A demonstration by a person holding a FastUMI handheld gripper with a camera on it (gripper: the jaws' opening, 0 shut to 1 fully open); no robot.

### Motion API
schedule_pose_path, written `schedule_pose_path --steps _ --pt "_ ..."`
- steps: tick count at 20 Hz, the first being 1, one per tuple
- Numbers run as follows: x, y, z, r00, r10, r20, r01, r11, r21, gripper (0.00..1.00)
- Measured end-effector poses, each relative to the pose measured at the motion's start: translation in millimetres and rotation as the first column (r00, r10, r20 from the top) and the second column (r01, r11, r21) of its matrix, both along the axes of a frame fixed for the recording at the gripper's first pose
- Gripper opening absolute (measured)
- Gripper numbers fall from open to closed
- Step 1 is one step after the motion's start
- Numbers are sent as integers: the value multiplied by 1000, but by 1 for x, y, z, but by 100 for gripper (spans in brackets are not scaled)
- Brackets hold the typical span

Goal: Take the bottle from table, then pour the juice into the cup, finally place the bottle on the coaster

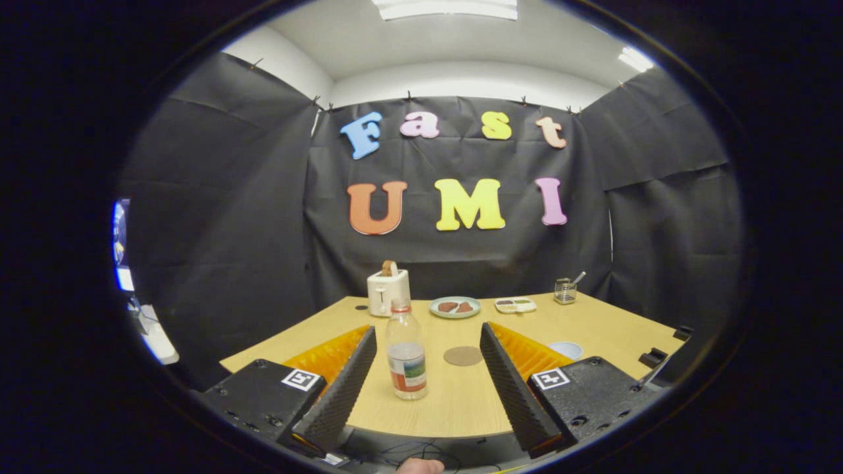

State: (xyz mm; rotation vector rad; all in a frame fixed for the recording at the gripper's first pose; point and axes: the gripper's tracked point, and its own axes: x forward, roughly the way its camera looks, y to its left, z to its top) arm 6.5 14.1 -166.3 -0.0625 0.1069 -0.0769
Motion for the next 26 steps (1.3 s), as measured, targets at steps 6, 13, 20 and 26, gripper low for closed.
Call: schedule_pose_path --steps 6,13,20,26 --pt "36 2 -49 999 -44 -29 43 998 -35 100" --pt "81 17 -91 995 -52 -86 47 997 -59 100" --pt "109 22 -114 989 -92 -113 83 993 -79 100" --pt "131 17 -128 985 -111 -131 102 992 -76 100"
